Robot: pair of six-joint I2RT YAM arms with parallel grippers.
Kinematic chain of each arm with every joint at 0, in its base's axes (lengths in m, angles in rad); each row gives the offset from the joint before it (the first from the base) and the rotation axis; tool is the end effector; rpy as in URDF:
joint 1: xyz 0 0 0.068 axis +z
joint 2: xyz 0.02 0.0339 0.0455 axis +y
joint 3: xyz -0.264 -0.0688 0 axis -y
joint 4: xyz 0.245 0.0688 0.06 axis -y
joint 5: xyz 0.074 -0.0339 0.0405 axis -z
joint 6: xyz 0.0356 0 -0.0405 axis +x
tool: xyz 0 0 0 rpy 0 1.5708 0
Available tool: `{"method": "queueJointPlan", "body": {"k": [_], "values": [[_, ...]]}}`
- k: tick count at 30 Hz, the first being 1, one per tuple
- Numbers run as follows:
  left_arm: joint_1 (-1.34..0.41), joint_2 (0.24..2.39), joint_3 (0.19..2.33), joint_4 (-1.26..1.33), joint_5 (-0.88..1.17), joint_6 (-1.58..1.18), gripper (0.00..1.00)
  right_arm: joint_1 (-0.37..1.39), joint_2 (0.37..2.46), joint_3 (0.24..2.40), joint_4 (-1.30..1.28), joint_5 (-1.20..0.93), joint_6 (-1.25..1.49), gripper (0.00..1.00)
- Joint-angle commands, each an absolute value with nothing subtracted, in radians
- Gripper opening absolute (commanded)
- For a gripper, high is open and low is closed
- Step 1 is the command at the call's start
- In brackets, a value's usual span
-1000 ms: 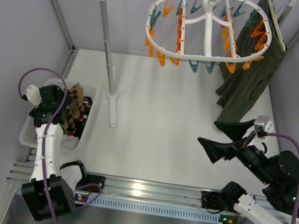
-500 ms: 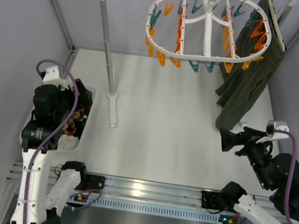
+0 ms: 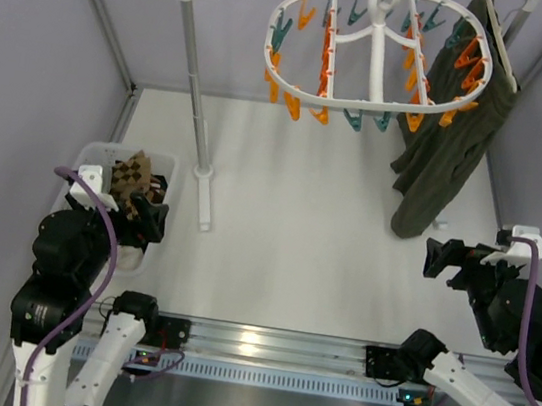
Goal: Remove the socks clipped to the hanger
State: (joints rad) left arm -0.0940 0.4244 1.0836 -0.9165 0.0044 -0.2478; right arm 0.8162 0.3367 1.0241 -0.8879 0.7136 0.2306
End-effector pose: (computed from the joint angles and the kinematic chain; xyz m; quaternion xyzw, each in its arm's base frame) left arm 0.0421 -0.0041 0.3918 -0.0595 0.7897 -0.1056 0.6014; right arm 0.0314 -0.0007 0.3825 0.0022 0.7585 0.0621 0.6487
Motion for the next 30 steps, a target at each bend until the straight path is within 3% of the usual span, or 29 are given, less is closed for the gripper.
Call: {"method": "queueJointPlan", "body": {"k": [1,30], "values": [[-0.106,0.387,1.083,-0.943,0.057,-0.227,0.99,0.825,0.354,1.052,-0.966,0.761,0.215,1.0],[-0.137,0.331,1.052,-0.936,0.04,-0.258,0.99,0.825,0.321,1.022,-0.923,0.739,0.209,0.99]]}}
